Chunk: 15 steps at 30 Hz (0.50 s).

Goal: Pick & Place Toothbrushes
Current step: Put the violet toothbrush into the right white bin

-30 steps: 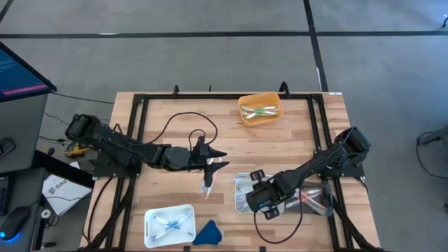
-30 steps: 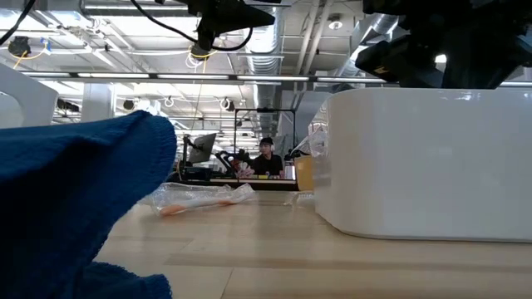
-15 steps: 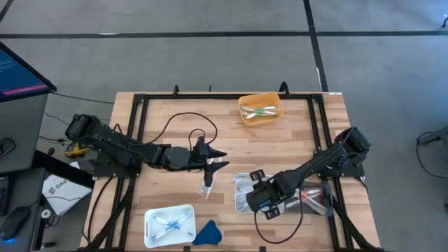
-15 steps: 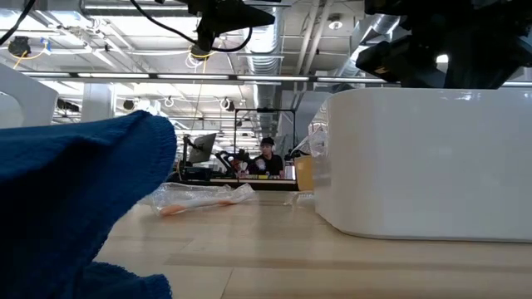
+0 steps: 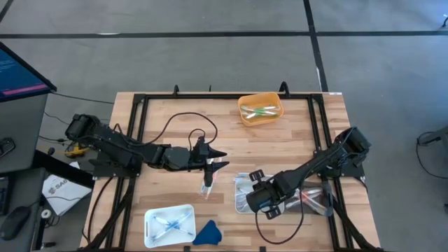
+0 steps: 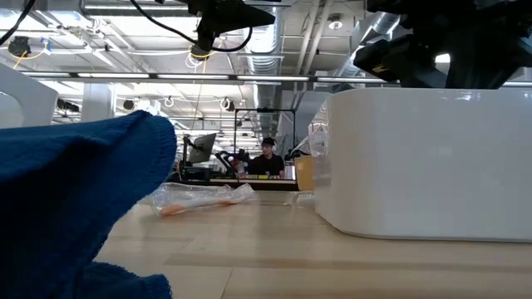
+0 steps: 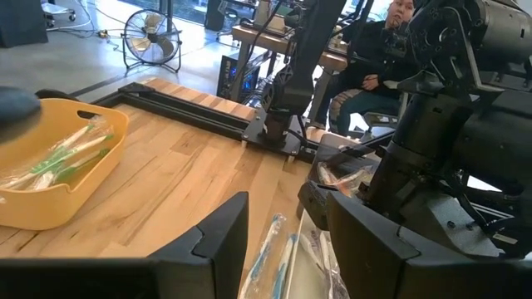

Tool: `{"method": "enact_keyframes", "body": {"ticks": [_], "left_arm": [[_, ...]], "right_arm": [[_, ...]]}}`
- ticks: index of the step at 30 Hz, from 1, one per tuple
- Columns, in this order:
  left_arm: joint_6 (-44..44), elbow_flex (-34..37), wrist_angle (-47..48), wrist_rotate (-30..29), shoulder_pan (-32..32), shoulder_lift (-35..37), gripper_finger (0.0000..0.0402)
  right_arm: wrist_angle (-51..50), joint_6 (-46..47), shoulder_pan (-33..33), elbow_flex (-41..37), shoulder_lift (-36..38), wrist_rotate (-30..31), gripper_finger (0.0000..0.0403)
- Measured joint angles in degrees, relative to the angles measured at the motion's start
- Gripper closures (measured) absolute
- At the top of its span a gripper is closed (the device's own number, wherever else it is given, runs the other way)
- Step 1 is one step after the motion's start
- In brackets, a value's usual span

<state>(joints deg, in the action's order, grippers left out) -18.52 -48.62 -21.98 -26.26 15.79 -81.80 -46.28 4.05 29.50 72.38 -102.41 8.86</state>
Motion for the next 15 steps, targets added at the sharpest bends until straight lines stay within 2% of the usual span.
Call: {"method": "enact_keyframes", "body": {"ticks": [15], "left_arm": [[0.02,0.0,-0.44,0.0,0.0,0.0,0.0245]], "right_arm": [[0.02,-1.47,-0.17,0.0,0.0,0.02,0.0301]]}}
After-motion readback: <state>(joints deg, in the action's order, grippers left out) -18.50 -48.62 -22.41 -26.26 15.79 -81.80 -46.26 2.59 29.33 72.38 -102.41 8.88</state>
